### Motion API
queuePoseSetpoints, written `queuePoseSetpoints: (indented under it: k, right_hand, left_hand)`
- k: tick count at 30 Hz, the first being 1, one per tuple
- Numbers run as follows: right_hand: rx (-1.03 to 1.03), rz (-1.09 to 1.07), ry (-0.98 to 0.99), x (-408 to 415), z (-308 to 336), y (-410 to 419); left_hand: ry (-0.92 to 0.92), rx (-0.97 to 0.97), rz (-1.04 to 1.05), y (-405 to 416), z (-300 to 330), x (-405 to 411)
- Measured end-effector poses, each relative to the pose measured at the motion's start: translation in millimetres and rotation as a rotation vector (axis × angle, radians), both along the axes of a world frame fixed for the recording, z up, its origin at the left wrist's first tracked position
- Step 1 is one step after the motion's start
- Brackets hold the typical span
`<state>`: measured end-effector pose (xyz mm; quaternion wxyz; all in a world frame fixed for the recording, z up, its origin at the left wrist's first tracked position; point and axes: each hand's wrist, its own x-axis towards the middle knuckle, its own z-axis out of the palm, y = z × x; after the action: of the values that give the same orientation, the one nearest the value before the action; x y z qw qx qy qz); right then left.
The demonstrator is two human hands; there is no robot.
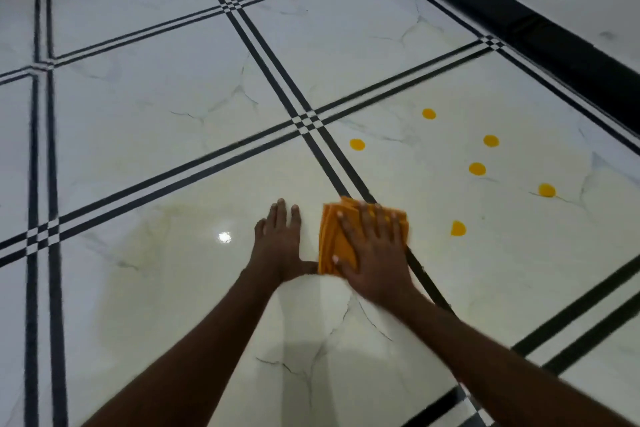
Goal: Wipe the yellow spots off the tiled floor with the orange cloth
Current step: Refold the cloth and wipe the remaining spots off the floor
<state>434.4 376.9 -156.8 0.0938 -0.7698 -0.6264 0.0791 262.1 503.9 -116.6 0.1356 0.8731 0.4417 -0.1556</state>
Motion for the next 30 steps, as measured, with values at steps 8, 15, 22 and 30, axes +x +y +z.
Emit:
queuePoseSetpoints:
  k: [8,15,22,30]
  right_hand:
    - [-0.026,-0.448,-0.036,106,-2,-29]
    - [-0.037,-0.139,-0.033,38,-2,-40]
    - [-0.044,-0.616,-0.063,101,1,-107]
    - [-0.098,-0.225,-0.024,73,4,-17]
  left_hand:
    - [-0.077,0.004,-0.099,8,-6,-4]
    - [0.068,-0.038,-0.119,12,8,7]
    - [0.103,-0.086,-0.063,6,10,17]
    - [0.019,-0.011,-0.028,-16,-10,31]
